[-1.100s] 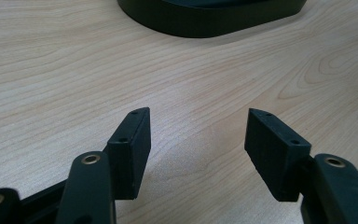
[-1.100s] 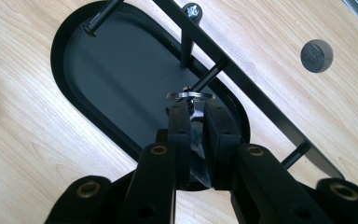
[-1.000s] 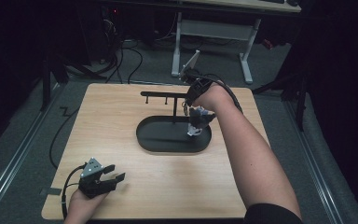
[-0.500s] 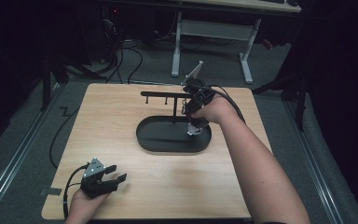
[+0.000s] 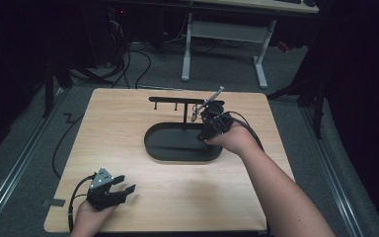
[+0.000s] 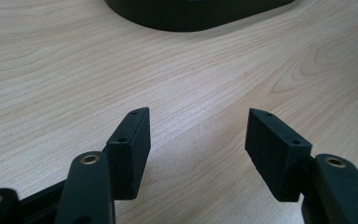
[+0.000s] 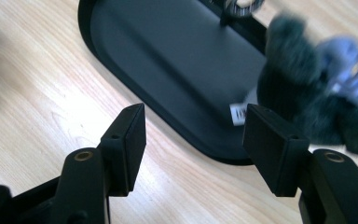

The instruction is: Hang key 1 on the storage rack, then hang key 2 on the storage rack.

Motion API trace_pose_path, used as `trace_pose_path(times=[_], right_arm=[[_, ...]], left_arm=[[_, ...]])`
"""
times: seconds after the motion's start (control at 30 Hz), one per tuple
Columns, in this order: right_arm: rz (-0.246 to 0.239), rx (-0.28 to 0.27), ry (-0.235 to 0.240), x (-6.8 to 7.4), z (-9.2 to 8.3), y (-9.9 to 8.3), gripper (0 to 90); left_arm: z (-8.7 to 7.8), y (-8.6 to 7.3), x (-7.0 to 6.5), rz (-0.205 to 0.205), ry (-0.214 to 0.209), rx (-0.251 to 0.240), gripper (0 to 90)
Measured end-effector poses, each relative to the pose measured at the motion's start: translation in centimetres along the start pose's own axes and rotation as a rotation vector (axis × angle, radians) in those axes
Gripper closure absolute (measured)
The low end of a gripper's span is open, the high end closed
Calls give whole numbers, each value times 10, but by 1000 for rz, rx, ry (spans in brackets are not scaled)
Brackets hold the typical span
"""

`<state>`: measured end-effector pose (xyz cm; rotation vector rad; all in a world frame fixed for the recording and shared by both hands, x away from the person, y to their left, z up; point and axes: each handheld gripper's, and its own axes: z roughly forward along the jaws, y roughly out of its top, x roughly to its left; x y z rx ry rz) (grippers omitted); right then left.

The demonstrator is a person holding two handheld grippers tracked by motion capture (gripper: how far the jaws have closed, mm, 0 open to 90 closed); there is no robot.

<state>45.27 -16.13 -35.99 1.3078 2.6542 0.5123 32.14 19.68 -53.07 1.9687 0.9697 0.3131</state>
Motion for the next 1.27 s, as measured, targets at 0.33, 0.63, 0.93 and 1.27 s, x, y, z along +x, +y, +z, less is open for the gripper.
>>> trace_pose_path(times=[0.33,0.63,0.93,1.27], right_arm=[[-18,-178,-48,19,30,-67,371],[-9,-428,-111,29,57,-151,367],[93,-604,-111,22,79,-213,266],[115,-662,-126,17,74,-243,241]], left_arm=[[-1,0,-2,5,-15,-5,406],[-4,-1,-6,11,-31,-17,403],[-6,5,-11,27,-36,-59,397],[-4,11,-23,46,-27,-84,388]])
